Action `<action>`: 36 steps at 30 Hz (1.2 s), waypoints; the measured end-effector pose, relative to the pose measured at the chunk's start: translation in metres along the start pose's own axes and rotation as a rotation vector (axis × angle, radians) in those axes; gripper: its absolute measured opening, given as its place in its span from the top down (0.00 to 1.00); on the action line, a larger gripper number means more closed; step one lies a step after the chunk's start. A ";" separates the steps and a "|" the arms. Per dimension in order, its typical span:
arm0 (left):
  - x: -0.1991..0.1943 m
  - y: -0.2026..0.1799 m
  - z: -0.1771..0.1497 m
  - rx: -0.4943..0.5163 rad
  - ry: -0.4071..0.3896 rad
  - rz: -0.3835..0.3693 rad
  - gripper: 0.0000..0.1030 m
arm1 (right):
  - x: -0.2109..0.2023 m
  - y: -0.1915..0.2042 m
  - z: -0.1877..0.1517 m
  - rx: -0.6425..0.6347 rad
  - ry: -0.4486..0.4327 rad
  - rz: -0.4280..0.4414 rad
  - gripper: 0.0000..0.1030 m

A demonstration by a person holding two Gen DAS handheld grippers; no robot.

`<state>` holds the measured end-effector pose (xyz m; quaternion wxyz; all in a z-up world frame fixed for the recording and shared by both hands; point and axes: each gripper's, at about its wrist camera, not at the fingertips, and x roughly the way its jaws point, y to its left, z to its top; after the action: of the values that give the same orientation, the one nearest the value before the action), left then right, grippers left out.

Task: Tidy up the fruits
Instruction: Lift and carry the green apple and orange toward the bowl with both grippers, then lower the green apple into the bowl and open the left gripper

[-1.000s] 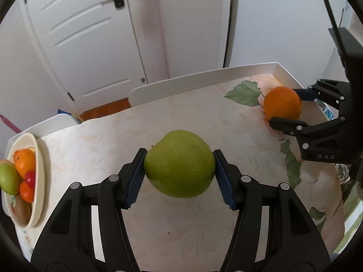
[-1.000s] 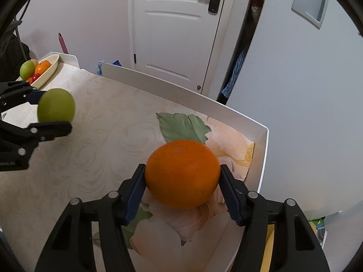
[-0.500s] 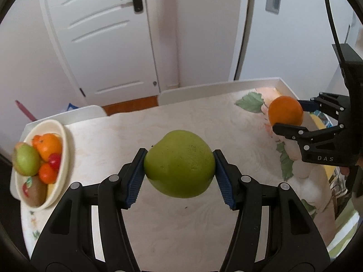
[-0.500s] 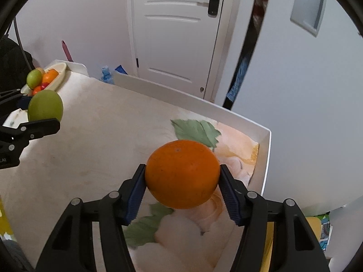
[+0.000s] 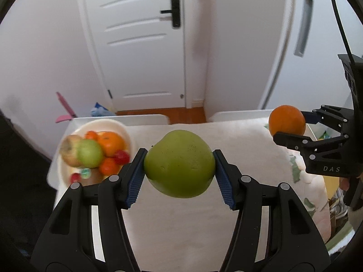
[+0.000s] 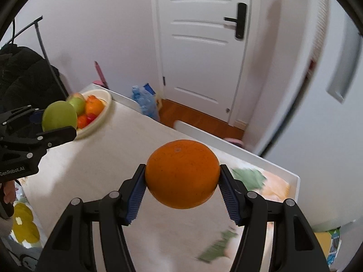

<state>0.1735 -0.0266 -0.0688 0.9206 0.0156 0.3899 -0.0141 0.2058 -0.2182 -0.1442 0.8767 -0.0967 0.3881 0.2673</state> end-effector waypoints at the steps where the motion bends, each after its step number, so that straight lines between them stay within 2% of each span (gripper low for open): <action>1: -0.003 0.011 0.000 -0.008 -0.003 0.007 0.40 | 0.001 0.007 0.005 -0.004 -0.001 0.007 0.44; 10: -0.010 0.099 -0.011 -0.067 0.005 0.050 0.40 | 0.016 0.083 0.047 -0.034 -0.010 0.054 0.44; 22: 0.027 0.193 -0.036 -0.103 0.057 0.069 0.40 | 0.063 0.152 0.078 -0.024 0.011 0.091 0.44; 28: 0.048 0.214 -0.048 -0.093 0.073 0.047 0.40 | 0.083 0.171 0.085 -0.008 0.017 0.089 0.44; 36: 0.071 0.216 -0.053 -0.067 0.074 0.009 0.40 | 0.100 0.181 0.087 0.009 0.038 0.068 0.44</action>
<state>0.1931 0.1903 -0.1535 0.9056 -0.0128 0.4239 0.0037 0.2174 0.0058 -0.1517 0.8600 -0.0845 0.4091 0.2931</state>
